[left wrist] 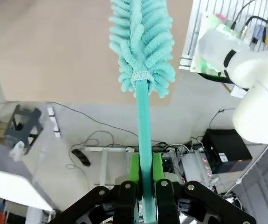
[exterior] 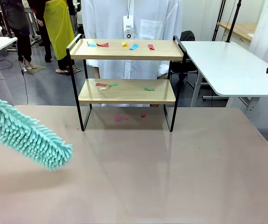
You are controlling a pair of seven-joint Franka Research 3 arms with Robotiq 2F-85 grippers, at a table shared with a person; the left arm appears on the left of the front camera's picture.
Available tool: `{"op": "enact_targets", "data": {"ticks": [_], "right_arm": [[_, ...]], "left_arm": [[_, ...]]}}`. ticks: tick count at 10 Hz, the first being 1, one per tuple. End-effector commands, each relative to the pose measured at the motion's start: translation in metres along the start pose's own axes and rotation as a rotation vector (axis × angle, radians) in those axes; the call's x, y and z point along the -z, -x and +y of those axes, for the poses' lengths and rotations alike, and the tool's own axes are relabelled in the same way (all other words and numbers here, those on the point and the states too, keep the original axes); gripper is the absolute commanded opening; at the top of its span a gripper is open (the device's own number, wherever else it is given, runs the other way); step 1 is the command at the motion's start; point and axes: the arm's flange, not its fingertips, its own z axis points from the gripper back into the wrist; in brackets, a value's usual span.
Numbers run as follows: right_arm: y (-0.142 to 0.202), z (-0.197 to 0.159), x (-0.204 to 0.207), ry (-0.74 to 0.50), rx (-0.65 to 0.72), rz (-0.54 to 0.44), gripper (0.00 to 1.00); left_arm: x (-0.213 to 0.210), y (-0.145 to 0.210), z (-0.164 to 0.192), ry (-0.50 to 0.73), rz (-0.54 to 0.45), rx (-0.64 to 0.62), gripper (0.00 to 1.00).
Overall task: Clean the shelf.
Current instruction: Clean the specific section of the Shelf indicated by the human with the Duster.
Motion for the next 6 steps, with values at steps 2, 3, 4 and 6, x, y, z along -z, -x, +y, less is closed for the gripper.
{"op": "enact_targets", "data": {"ticks": [2, 3, 4, 6], "right_arm": [[-0.003, 0.001, 0.001, -0.002, -0.006, 0.003, 1.00], [-0.003, 0.001, 0.001, -0.002, -0.006, 0.003, 1.00], [-0.003, 0.001, 0.001, -0.002, -0.006, 0.003, 1.00], [-0.003, 0.001, 0.001, -0.002, -0.006, 0.003, 1.00]], "left_arm": [[0.000, 0.000, 0.000, 0.000, 0.000, 0.000, 0.13], [0.000, 0.000, 0.000, 0.000, 0.000, 0.000, 0.13], [0.000, 0.000, 0.000, 0.000, 0.000, 0.000, 0.13], [0.000, 0.000, 0.000, 0.000, 0.000, 0.000, 0.13]]}}
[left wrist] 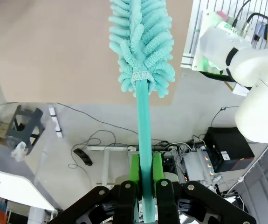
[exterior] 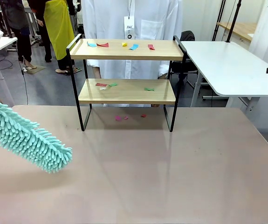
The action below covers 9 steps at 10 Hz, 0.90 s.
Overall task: Clean the shelf.
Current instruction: Clean the specific section of the Shelf indicated by the human with the Duster.
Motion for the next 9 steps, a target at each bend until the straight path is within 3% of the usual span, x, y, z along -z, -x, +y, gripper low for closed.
{"op": "enact_targets", "data": {"ticks": [1, 9], "right_arm": [[-0.0026, 0.0008, 0.0006, -0.002, -0.006, 0.003, 1.00], [-0.0026, 0.0008, 0.0006, -0.002, -0.006, 0.003, 1.00]], "left_arm": [[-0.0042, 0.0015, -0.0014, 0.008, -0.007, -0.002, 0.13], [-0.0042, 0.0015, -0.0014, 0.008, -0.007, -0.002, 0.13]]}}
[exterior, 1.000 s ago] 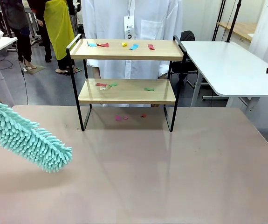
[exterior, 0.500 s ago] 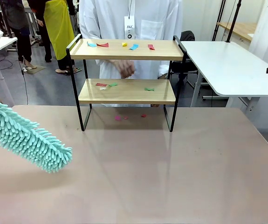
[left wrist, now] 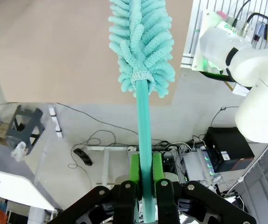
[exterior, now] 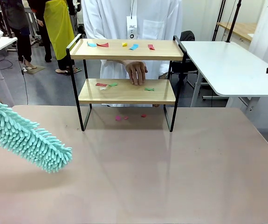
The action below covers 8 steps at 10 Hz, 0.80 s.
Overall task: Clean the shelf.
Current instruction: Clean the specific section of the Shelf indicated by the human with the Duster.
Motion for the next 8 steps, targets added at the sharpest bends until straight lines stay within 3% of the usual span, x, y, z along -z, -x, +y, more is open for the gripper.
{"op": "enact_targets", "data": {"ticks": [1, 8], "right_arm": [[-0.0026, 0.0008, 0.0006, -0.002, -0.006, 0.003, 1.00], [-0.0026, 0.0008, 0.0006, -0.002, -0.006, 0.003, 1.00]], "left_arm": [[-0.0040, 0.0014, -0.0014, 0.008, -0.007, -0.002, 0.13], [-0.0040, 0.0014, -0.0014, 0.008, -0.007, -0.002, 0.13]]}}
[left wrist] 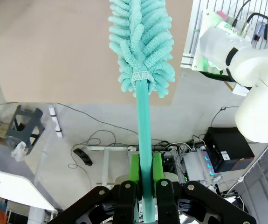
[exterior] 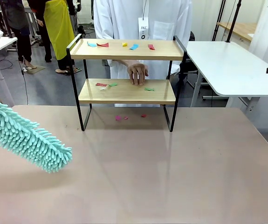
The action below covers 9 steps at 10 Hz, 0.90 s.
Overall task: Clean the shelf.
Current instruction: Clean the specific section of the Shelf indicated by the human with the Duster.
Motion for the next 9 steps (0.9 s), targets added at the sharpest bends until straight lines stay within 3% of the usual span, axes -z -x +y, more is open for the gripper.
{"op": "enact_targets", "data": {"ticks": [1, 6, 7, 9], "right_arm": [[-0.003, 0.001, 0.001, -0.002, -0.006, 0.003, 1.00], [-0.003, 0.001, 0.001, -0.002, -0.006, 0.003, 1.00], [-0.003, 0.001, 0.001, -0.002, -0.006, 0.003, 1.00], [-0.003, 0.001, 0.001, -0.002, -0.006, 0.003, 1.00]], "left_arm": [[-0.004, 0.001, -0.001, 0.008, -0.007, -0.002, 0.13], [0.000, 0.000, 0.000, 0.000, 0.000, 0.000, 0.13], [0.001, 0.001, 0.004, 0.000, -0.135, 0.037, 0.13], [0.007, 0.005, 0.000, 0.036, -0.296, 0.085, 0.13]]}}
